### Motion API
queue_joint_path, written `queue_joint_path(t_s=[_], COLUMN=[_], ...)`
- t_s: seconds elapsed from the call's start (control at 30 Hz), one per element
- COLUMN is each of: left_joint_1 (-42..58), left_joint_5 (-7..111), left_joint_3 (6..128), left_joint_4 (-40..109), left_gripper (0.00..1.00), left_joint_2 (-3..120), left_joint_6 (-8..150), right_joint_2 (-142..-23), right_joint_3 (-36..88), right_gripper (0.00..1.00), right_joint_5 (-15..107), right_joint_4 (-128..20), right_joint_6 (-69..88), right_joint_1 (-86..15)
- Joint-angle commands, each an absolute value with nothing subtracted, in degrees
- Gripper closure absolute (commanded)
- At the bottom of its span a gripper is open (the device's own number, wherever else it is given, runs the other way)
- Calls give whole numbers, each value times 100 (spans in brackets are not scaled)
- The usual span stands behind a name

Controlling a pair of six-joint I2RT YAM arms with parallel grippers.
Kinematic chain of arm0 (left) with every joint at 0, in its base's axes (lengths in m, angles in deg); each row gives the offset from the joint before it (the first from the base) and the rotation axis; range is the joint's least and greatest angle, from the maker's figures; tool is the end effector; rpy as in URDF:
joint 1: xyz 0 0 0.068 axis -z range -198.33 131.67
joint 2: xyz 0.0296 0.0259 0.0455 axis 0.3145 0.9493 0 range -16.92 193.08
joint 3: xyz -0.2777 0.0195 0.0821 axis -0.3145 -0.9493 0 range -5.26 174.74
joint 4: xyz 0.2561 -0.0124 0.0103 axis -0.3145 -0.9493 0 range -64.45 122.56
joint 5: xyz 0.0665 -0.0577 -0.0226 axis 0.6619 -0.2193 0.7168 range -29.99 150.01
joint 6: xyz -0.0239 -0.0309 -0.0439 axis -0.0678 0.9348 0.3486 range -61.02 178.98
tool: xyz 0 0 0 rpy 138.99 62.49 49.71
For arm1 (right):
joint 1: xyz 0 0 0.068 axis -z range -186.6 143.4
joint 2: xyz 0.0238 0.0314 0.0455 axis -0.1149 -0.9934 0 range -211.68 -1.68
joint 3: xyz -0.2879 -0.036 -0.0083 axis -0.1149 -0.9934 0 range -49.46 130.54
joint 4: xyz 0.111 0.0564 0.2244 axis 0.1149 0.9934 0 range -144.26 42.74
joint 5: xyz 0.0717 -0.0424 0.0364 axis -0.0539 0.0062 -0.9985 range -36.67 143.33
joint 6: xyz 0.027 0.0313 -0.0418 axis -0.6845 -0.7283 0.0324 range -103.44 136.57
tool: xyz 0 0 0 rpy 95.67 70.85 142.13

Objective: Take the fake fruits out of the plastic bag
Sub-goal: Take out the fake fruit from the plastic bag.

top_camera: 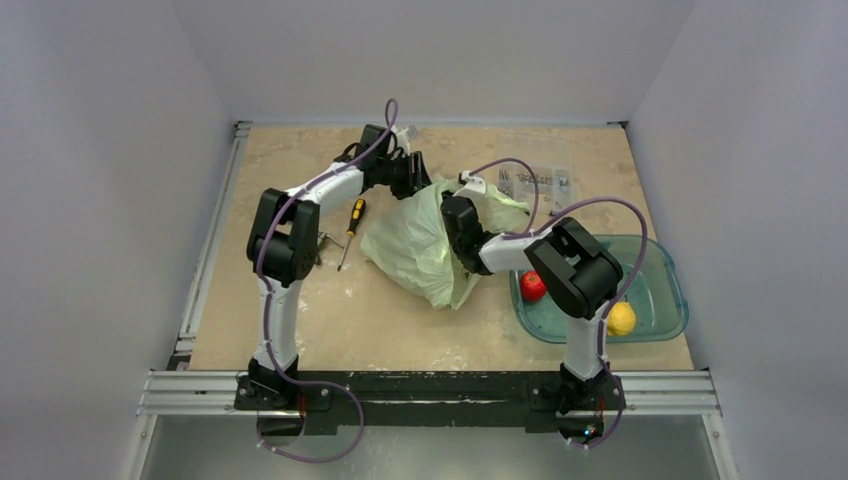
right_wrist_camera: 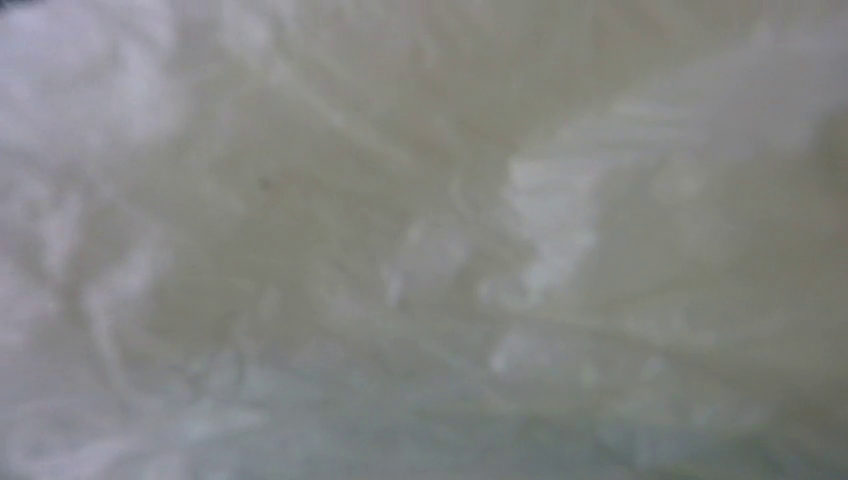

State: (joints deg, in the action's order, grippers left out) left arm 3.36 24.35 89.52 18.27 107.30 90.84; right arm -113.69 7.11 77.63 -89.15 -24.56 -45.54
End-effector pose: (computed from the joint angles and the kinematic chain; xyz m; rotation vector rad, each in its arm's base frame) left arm 0.4511 -0.2061 0.2059 0.1177 2.4576 -1.1692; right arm 0.3352 0.2483 0.1718 0.3217 1.9059 0.5373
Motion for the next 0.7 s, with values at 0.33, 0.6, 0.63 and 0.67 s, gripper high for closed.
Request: queue_joint_path(t_s=[0.33,0.6,0.63,0.67], left_joint_1=[333,-20,-63,-99], left_joint_5=[2274,2818,2922,3029], left_joint_3=[9436,9987,9976,9960], left_joint_4=[835,-154,-260,-382], left_gripper=[47,26,25,25], left_joint_2=[10510,9898,9682,9523], left_joint_6=[8745,8151,8061,7972], right_joint_2=[-9978,-9539,-9503,-9469], right_joint_3=[450,855,910,956], right_gripper=[96,100,100,100], right_joint_5=[8089,8048,8030,8064], right_joint_4=[-7888,-6634,-6490,-6365], right_joint_6=[-2194,-1984,-1934,-1900], right_joint_1=[-4676,-4683,-4685,-4693])
